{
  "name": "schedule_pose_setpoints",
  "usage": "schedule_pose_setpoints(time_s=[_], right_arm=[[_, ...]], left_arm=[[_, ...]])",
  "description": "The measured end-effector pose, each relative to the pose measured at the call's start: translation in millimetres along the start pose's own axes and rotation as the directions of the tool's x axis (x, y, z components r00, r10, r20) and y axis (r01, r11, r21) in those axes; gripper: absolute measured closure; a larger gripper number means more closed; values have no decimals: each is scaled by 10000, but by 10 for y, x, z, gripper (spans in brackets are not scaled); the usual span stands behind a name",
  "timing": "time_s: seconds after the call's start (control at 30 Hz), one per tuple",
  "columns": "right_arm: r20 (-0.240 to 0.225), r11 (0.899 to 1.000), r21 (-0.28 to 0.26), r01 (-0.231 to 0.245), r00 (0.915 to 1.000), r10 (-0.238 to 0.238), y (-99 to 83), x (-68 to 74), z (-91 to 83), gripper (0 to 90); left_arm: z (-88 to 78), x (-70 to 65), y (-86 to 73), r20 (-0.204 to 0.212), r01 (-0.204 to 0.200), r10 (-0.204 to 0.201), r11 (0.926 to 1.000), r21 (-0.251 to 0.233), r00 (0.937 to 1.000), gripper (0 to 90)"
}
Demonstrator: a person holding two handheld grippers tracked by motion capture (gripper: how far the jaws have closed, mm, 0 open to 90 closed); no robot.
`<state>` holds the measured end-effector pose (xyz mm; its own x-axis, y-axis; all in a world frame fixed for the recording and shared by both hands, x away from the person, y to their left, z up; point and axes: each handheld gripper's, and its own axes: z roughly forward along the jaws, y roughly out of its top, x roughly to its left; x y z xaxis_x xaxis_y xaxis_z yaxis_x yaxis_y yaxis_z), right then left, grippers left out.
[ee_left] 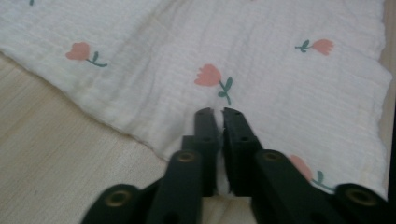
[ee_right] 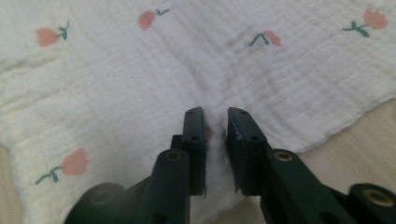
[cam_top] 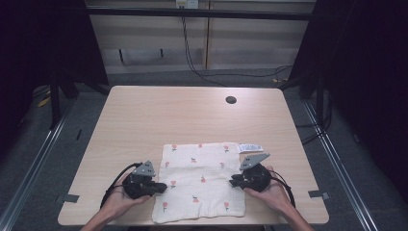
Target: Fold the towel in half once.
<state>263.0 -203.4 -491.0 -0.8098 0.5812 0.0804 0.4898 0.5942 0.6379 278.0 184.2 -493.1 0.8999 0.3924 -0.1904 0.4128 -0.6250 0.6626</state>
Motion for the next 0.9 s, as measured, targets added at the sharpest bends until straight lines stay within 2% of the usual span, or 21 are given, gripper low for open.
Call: schedule_pose_setpoints(time_s=[0.03,0.1,0.13,0.17,0.2,0.33,0.4,0.47,0.5,0.53,0.6,0.77,0.8,0.83,0.9], right_arm=[[-135,9994,-254,-235,9996,232,1,-25,-24,696],[-66,9977,-587,-349,9994,345,21,-56,-76,694],[-109,9968,-712,-351,9993,344,26,-67,-88,693],[2,9939,-1001,-454,9990,457,48,-89,-129,682],[59,9929,-1062,-529,9985,539,62,-106,-145,674],[393,9875,-1395,-733,9961,795,131,-216,-205,647],[552,9832,-1607,-862,9938,962,162,-279,-234,643],[878,9820,-1690,-847,9910,1006,181,-330,-251,625],[1182,9836,-1607,-817,9878,1013,185,-368,-237,624],[1253,9850,-1549,-765,9874,964,182,-392,-216,623],[1459,9884,-1293,-793,9844,980,187,-476,-153,624],[1471,9846,-1559,-795,9838,1028,300,-592,-195,628],[1415,9821,-1712,-791,9845,1040,390,-668,-232,624],[1415,9821,-1712,-791,9845,1040,390,-668,-232,624],[1684,9810,-1789,-753,9800,1060,466,-745,-233,622]], left_arm=[[-3,13,6,-71,135,-135,9999,-24,9999,737],[-9,28,20,-105,216,-218,9997,-114,9997,689],[-26,44,34,-277,232,-238,9995,-219,9993,658],[-35,60,43,-392,259,-267,9995,-202,9989,593],[-43,83,43,-354,379,-391,9987,-334,9986,586],[-98,169,59,-796,636,-687,9959,-648,9945,515],[-139,218,74,-868,777,-849,9935,-833,9926,512],[-182,269,96,-903,716,-801,9931,-932,9927,532],[-192,286,109,-984,701,-796,9929,-963,9920,568],[-206,309,122,-1174,670,-791,9923,-1040,9899,578],[-212,362,154,-1223,845,-996,9888,-1233,9875,600],[-210,439,274,-1514,817,-999,9892,-1218,9834,590],[-209,519,396,-1520,831,-1039,9870,-1372,9829,591],[-209,519,396,-1520,831,-1039,9870,-1372,9829,591],[-187,616,508,-1436,1060,-1288,9821,-1560,9812,591]])
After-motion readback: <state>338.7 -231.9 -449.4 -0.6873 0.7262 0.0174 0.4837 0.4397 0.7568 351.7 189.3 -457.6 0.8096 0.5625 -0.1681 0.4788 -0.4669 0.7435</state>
